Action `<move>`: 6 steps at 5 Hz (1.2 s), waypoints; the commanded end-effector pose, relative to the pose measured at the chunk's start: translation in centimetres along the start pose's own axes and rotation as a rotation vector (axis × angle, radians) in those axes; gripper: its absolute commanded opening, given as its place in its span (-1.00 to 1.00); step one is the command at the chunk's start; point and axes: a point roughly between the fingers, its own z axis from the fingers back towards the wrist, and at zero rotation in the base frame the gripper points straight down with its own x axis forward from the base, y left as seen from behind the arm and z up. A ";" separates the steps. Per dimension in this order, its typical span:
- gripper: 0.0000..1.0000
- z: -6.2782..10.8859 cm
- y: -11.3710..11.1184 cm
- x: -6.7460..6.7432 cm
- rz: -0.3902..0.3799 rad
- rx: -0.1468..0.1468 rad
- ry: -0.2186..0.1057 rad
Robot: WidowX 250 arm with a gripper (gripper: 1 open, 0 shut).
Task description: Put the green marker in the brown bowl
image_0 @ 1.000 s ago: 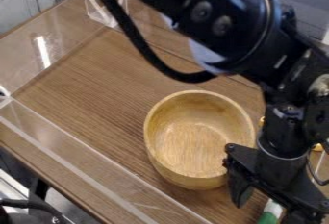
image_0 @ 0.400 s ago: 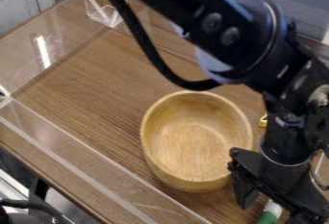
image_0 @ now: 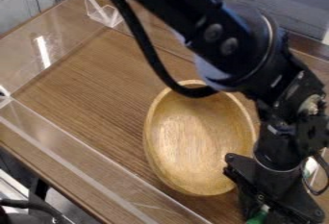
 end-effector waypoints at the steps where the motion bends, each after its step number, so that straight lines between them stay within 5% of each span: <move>1: -1.00 0.7 -0.1 0.7 -0.008 -0.003 -0.028; 6: -1.00 1.5 -0.1 0.7 -0.048 0.028 -0.017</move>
